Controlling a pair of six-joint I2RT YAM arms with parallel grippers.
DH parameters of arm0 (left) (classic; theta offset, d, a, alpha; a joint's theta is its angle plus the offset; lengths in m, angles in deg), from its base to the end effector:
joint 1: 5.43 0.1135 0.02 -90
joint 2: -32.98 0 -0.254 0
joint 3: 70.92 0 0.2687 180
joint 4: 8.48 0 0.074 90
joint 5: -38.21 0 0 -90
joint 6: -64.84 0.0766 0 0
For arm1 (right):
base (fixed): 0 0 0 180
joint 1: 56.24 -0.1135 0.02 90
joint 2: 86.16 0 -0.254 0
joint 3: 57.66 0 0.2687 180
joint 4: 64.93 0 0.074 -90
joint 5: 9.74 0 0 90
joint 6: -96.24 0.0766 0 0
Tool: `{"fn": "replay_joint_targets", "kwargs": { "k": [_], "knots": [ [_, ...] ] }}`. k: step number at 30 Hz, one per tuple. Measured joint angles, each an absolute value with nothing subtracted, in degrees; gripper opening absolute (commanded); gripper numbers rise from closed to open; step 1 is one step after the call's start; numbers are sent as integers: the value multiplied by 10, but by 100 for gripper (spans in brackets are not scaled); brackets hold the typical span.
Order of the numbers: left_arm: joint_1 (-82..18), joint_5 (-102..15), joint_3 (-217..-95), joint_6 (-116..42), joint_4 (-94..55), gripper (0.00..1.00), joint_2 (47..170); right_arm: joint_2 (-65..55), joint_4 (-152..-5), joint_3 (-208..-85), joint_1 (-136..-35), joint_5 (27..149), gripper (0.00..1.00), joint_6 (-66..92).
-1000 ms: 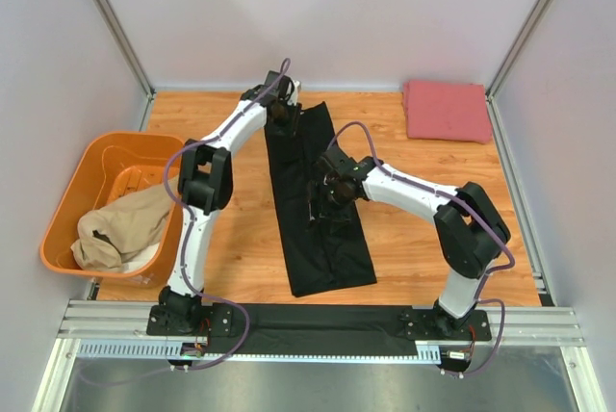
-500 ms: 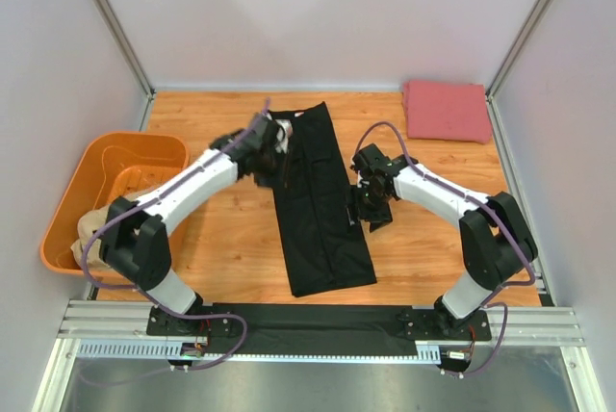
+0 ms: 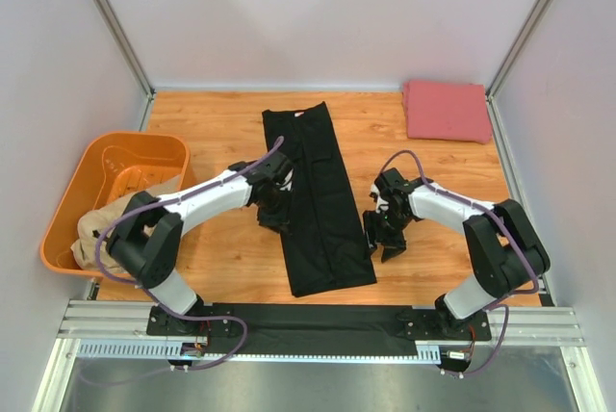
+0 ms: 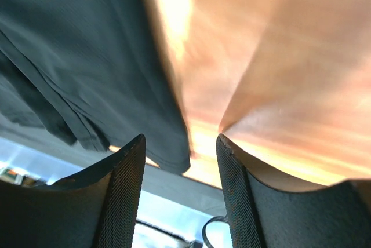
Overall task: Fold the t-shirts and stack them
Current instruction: Fold the tshirt
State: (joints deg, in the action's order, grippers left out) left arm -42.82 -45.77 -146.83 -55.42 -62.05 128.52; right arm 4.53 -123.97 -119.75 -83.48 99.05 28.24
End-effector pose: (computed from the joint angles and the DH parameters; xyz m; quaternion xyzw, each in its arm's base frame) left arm 0.2661 -0.2135 0.1323 0.0691 0.9855 -0.1244 0.0923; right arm 0.2243 0.1432 0.0925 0.0484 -0.9852 -0.1568 0.0495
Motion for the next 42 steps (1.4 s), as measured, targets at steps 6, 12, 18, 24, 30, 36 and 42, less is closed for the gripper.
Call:
{"fn": "replay_joint_targets", "kwargs": {
  "k": [6, 12, 18, 24, 30, 36, 42],
  "knots": [
    [-429, -367, -1340, -637, -595, 52, 1177, -7, -1223, -1120, -826, 1048, 54, 305],
    [-432, -319, -1185, -743, -548, 56, 1098, -65, -1217, -1098, -826, 1063, 53, 343],
    [-449, -289, -1119, -839, -489, 57, 1049, -87, -1192, -1060, -826, 1063, 50, 384],
    [-482, -274, -1112, -917, -424, 56, 1073, -71, -1175, -1050, -826, 1068, 49, 397],
    [-492, -275, -1102, -971, -412, 51, 1074, -71, -1173, -1050, -826, 1068, 48, 399],
    [-497, -275, -1094, -996, -406, 47, 1074, -70, -1165, -1047, -823, 1068, 47, 403],
    [-503, -255, -1077, -1023, -365, 43, 1082, -67, -1160, -1041, -815, 1079, 47, 409]
  ]
}}
